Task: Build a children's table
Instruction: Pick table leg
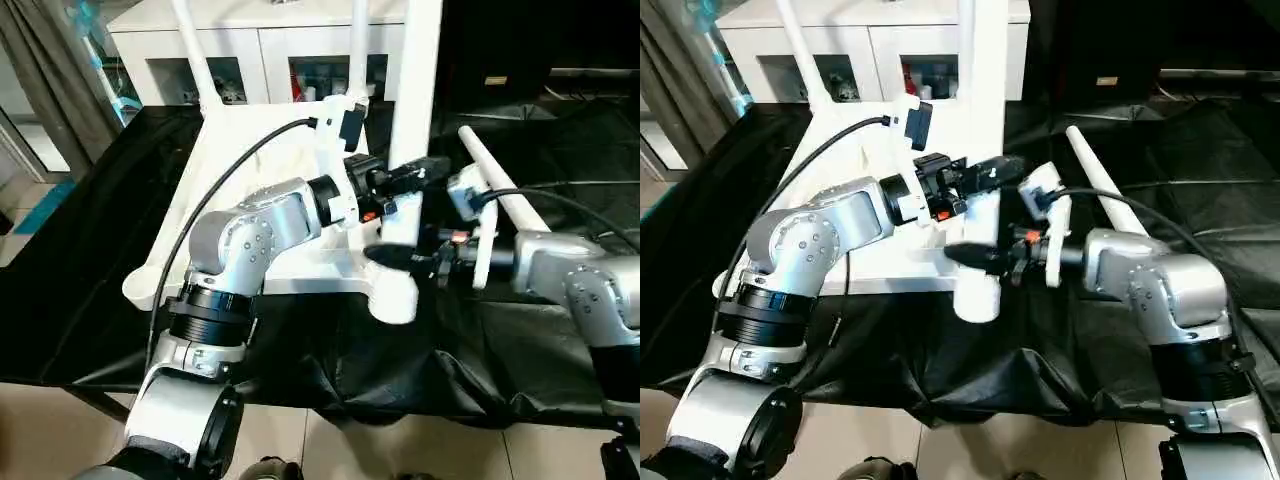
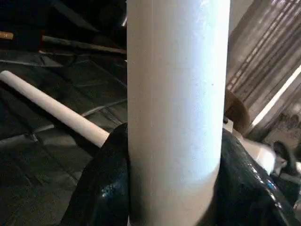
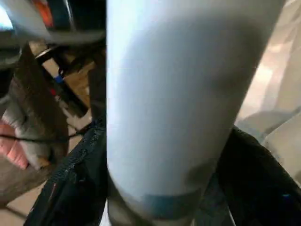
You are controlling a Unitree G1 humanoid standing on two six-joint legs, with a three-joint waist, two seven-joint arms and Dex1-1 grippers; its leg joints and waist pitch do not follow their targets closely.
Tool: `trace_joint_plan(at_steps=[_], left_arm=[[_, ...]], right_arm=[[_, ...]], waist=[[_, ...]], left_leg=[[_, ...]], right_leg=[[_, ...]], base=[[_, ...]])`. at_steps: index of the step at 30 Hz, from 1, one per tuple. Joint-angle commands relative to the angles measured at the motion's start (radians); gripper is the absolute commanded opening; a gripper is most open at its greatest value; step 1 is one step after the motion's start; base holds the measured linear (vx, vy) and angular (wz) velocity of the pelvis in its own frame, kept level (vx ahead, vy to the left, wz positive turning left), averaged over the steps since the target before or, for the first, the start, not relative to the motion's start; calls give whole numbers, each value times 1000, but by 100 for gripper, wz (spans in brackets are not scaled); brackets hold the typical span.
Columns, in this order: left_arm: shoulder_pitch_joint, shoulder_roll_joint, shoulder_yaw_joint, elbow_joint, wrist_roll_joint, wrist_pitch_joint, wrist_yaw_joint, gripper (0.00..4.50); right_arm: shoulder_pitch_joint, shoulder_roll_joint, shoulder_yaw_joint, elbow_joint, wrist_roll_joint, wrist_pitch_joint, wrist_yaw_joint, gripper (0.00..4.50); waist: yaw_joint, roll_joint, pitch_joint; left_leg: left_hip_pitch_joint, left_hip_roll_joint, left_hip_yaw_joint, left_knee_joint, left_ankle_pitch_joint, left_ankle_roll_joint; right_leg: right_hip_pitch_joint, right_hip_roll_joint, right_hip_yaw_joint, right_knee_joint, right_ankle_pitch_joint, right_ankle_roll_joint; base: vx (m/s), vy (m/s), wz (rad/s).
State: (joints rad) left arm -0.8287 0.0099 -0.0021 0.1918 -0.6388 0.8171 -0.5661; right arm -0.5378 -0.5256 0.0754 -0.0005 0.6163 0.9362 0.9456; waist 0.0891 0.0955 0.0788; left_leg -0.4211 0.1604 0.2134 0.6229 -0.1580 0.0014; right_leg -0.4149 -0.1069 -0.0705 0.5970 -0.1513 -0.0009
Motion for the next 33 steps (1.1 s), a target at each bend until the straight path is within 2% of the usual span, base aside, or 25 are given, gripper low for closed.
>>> trace_joint_plan(at_steps=[1,10,11,16,17,19,21,25,27,29,31,33], left_arm=[[-12,6,11,-31,-14,11,-18,186],[-13,16,8,-37,-32,30,-36,186],[-13,16,7,-36,-31,30,-38,186],[-13,19,6,-40,-32,40,-49,186],[-14,19,6,-40,-32,40,-49,186],[-14,21,5,-41,-38,44,-53,186],[-14,23,-2,-42,-39,44,-59,186],[-10,34,-20,-50,-18,33,-64,186],[-6,29,-16,-49,-11,24,-57,256],[-4,25,-7,-48,-16,24,-53,262],[2,21,2,-46,-8,-1,-43,290],[14,-16,65,-27,-21,-110,-35,303]], right_arm=[[7,-9,15,-36,-6,9,10,321],[0,1,4,-24,1,8,-2,321],[-1,0,3,-23,2,8,-2,291],[2,2,-2,-26,11,11,-6,265],[2,2,-2,-26,11,11,-6,242],[4,4,-5,-26,13,12,-8,240],[5,7,-6,-25,13,10,-11,208],[7,14,-7,-25,15,5,-18,197],[8,20,-9,-25,15,0,-26,195],[9,23,-11,-26,16,-2,-30,194],[10,32,-16,-27,16,-7,-39,193],[15,51,-30,-26,16,-24,-59,193]], waist=[[1,-38,-101],[1,-38,-102],[1,-37,-102],[1,-35,-102],[0,-35,-102],[0,-35,-101],[0,-35,-101],[0,-33,-100],[0,-33,-99],[-1,-34,-99],[-1,-33,-98],[-2,-35,-97]], left_leg=[[34,55,-38,-61,-151,85],[33,54,-39,-61,-151,80],[34,55,-39,-61,-152,81],[35,56,-40,-61,-151,80],[34,56,-40,-61,-149,81],[34,55,-39,-61,-153,82],[35,55,-39,-61,-159,78],[35,55,-40,-62,-165,74],[35,54,-40,-63,-164,72],[34,55,-39,-62,-163,71],[34,54,-40,-63,-165,73],[33,54,-39,-63,-170,74]], right_leg=[[50,-43,30,-72,-316,-174],[51,-44,30,-71,-311,-172],[51,-44,30,-71,-311,-173],[51,-43,30,-70,-300,-176],[51,-43,30,-69,-298,-177],[51,-44,30,-70,-303,-177],[50,-43,29,-72,-316,-174],[50,-43,29,-73,-321,-168],[50,-43,30,-72,-318,-168],[50,-43,30,-72,-315,-169],[50,-43,30,-73,-315,-170],[50,-44,30,-76,-320,-169]], base=[[0,0,0],[0,0,0],[0,0,0],[0,0,0],[0,0,0],[0,0,0],[0,0,0],[0,0,0],[0,0,0],[0,0,0],[0,0,0],[0,0,0]])
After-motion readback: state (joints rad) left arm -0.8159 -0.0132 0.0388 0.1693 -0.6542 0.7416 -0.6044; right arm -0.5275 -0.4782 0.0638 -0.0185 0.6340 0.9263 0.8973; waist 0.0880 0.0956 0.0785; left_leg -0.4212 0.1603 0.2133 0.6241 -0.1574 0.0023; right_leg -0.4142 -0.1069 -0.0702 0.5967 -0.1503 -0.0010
